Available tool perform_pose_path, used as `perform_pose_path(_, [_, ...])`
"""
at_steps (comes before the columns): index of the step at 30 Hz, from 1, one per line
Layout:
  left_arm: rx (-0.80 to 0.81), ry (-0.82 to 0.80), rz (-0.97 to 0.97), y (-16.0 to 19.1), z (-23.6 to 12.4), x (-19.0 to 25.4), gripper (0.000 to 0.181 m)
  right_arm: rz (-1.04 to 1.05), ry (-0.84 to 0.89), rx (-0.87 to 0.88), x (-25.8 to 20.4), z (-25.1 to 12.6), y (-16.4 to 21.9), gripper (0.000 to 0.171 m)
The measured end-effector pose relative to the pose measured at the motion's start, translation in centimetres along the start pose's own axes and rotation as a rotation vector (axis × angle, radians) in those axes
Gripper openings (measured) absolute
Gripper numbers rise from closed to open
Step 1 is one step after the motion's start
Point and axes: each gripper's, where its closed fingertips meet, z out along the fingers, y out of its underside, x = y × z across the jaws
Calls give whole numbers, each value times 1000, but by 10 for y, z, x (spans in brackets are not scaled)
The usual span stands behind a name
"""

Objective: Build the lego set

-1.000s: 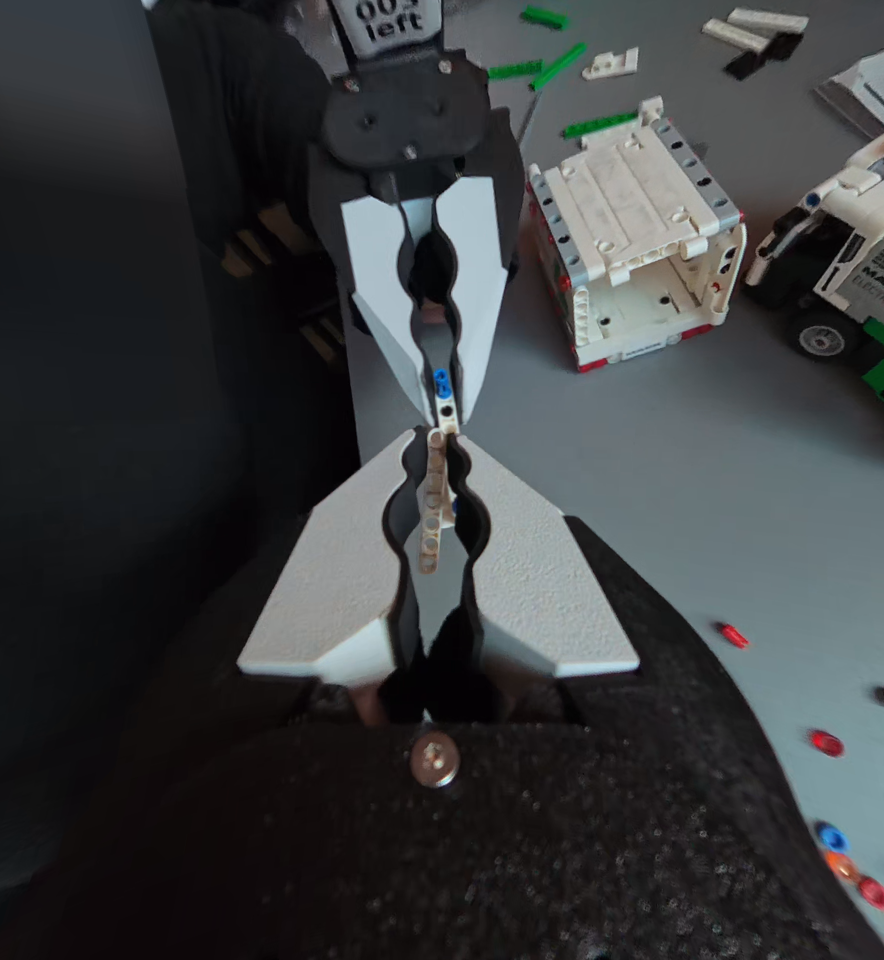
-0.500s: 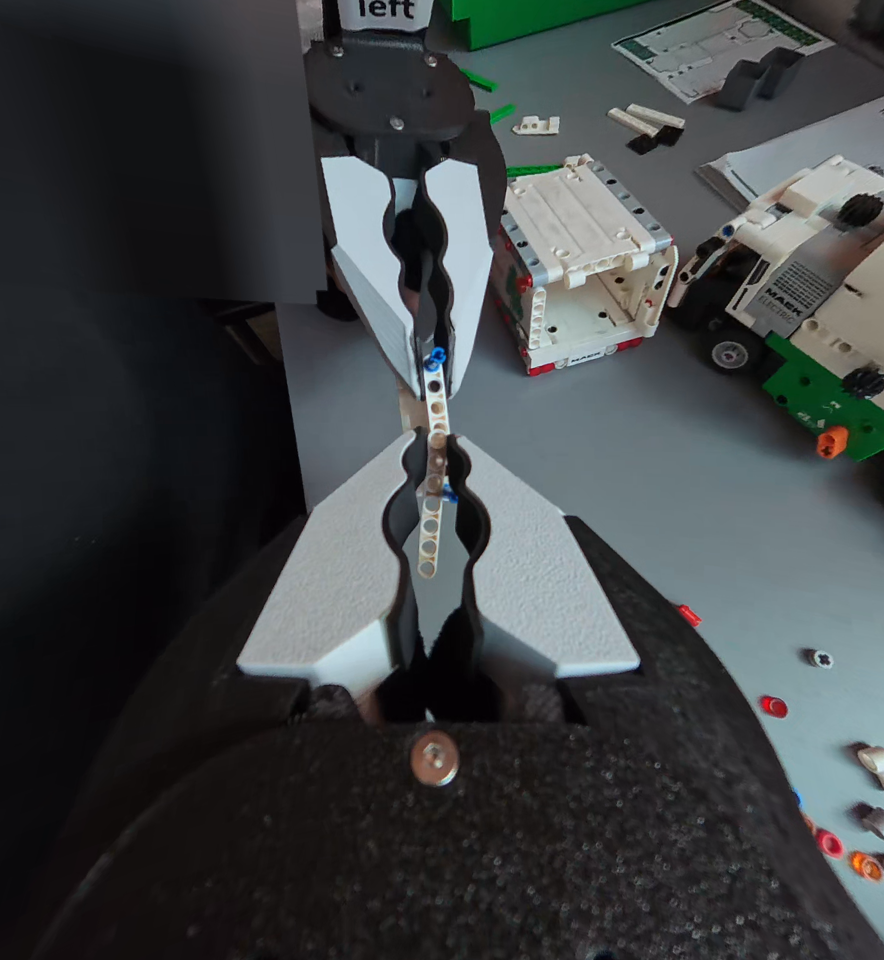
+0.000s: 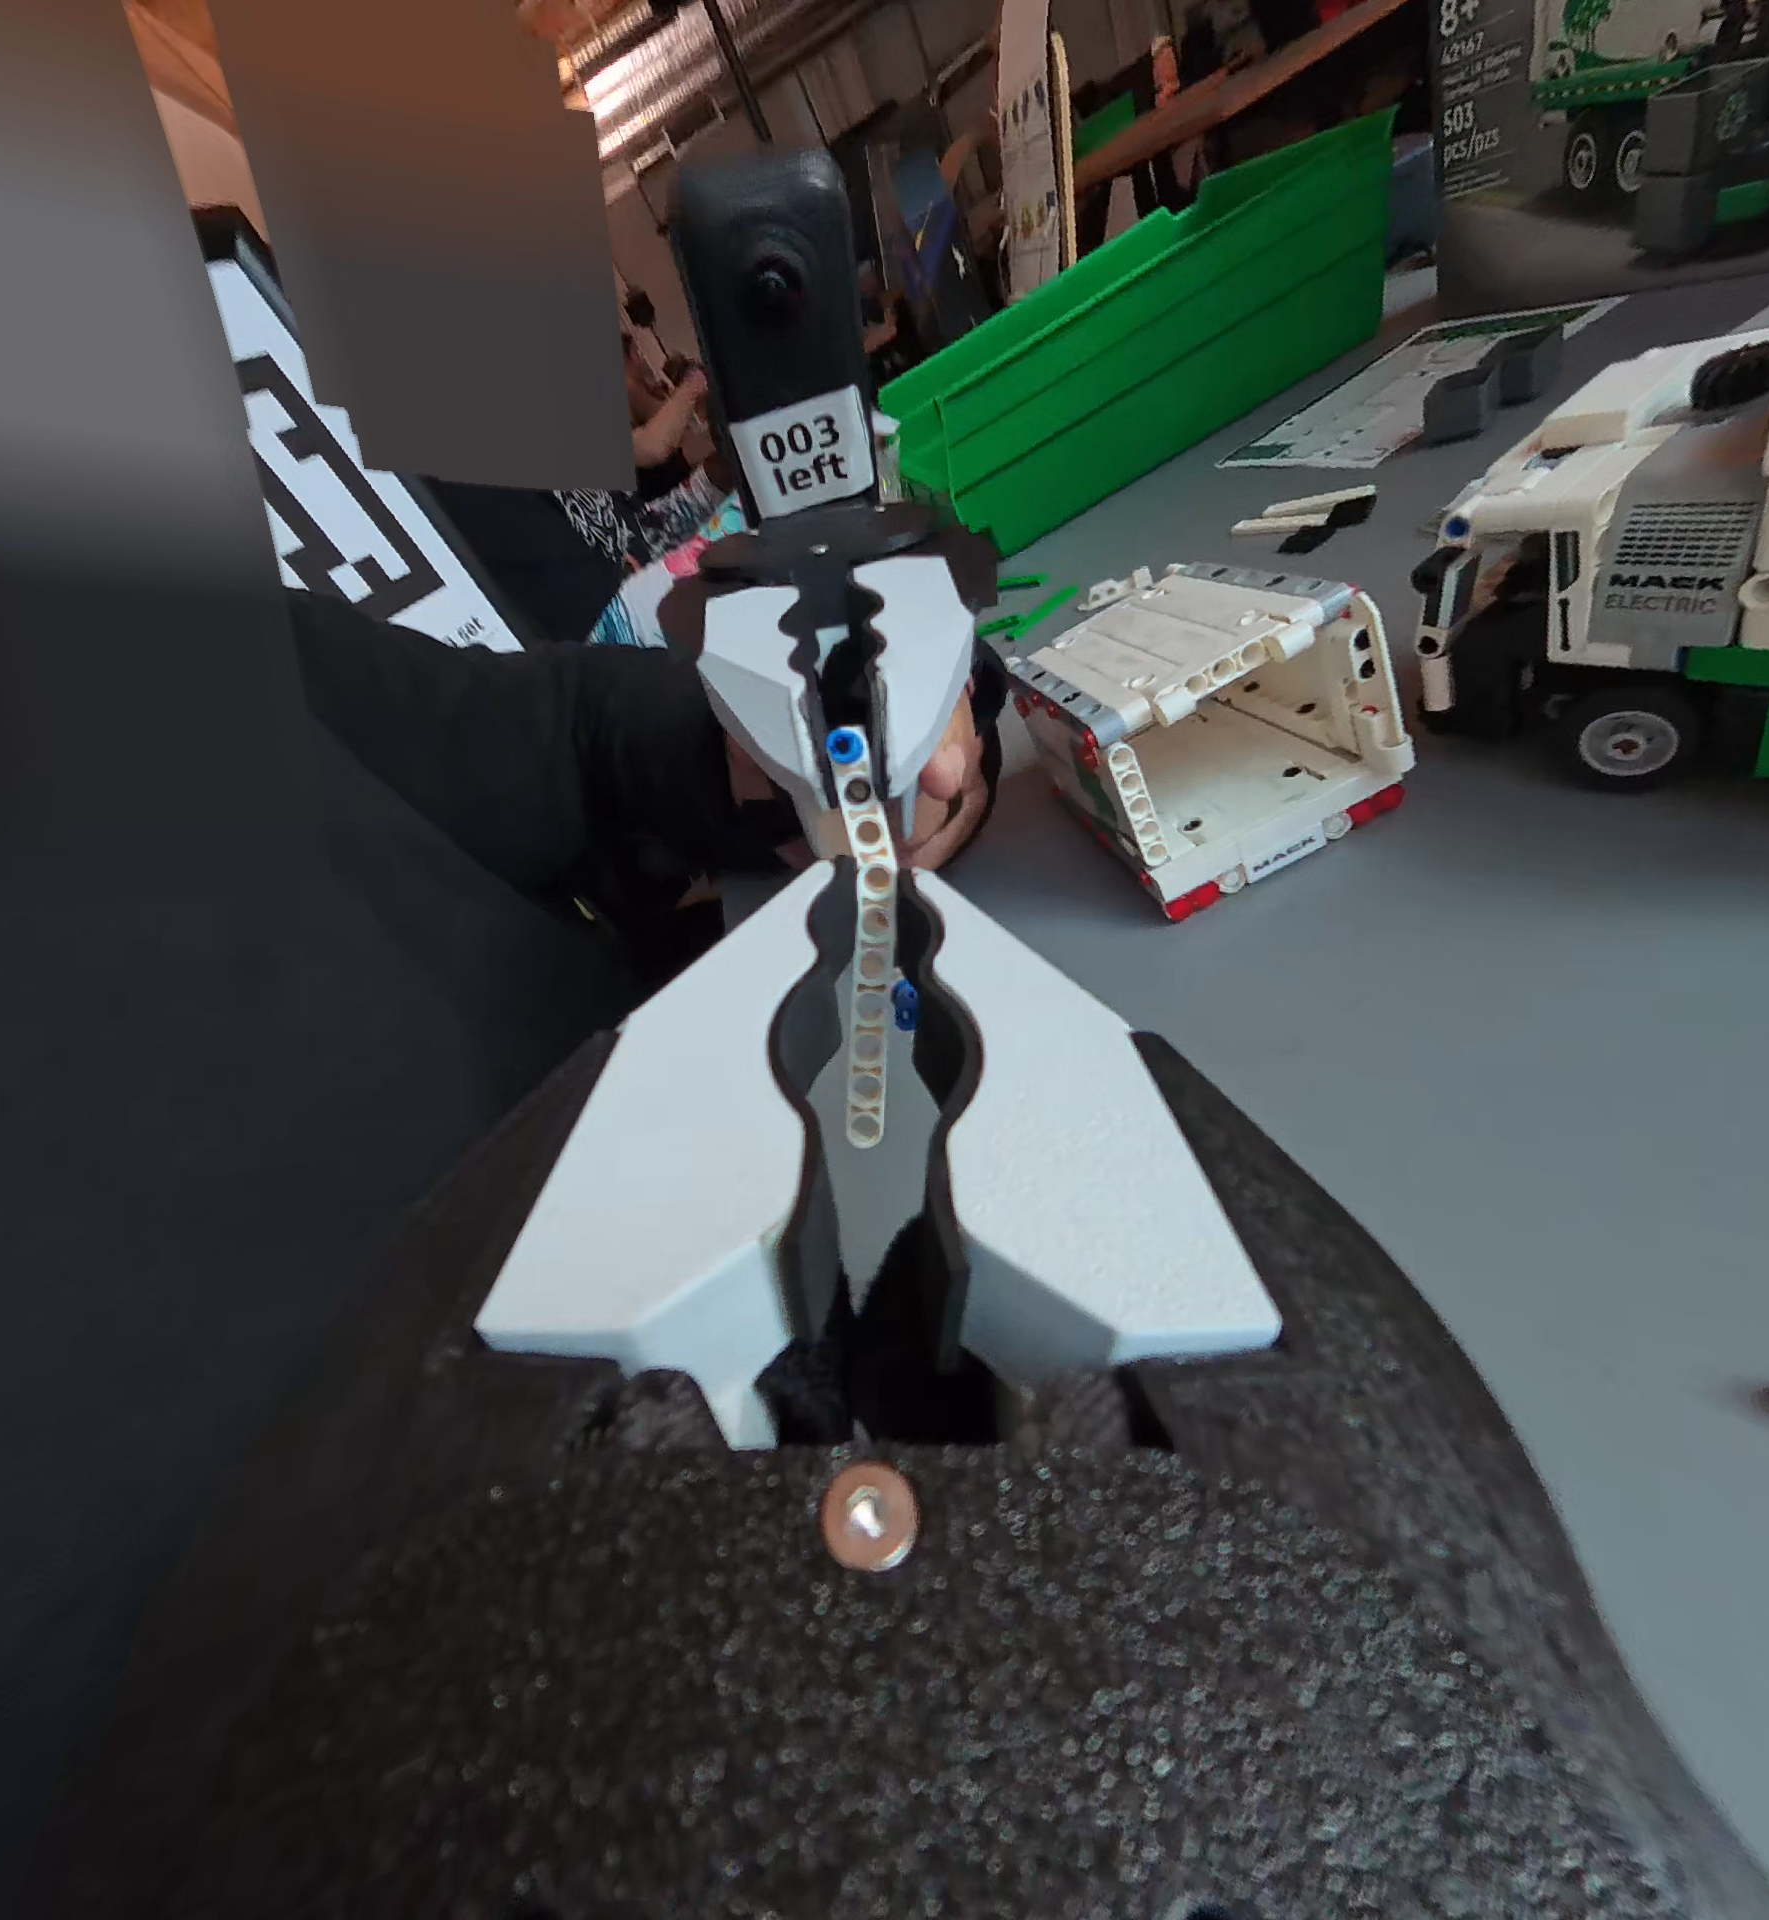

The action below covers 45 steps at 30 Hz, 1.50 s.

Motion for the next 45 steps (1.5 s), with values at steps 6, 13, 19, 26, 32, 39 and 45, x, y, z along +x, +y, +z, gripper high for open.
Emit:
perform_pose_path(6, [-2, 19, 16, 0, 4, 4, 5, 71, -46, 93, 1, 0, -9, 6])
perform_pose_path(13, [-131, -63, 80, 20, 7, -8, 5, -195, 65, 41, 4, -20, -13, 6])
perform_pose_path(19, [-129, -48, 78, 20, 7, -6, 5, -176, 67, 28, 8, -13, -6, 6])
perform_pose_path(26, [-136, -61, 88, 21, 7, -8, 5, -81, 14, 73, 9, -12, -7, 6])
perform_pose_path(32, [-143, -72, 86, 22, 6, -10, 5, -48, -5, 85, 9, -10, -8, 6])
perform_pose_path(39, [-145, -115, 131, 21, 6, -14, 5, 46, -19, 118, 11, -9, -8, 5])
perform_pose_path(45, [-179, -223, 286, 20, 5, -19, 5, 147, -36, 132, 15, -9, -8, 5])
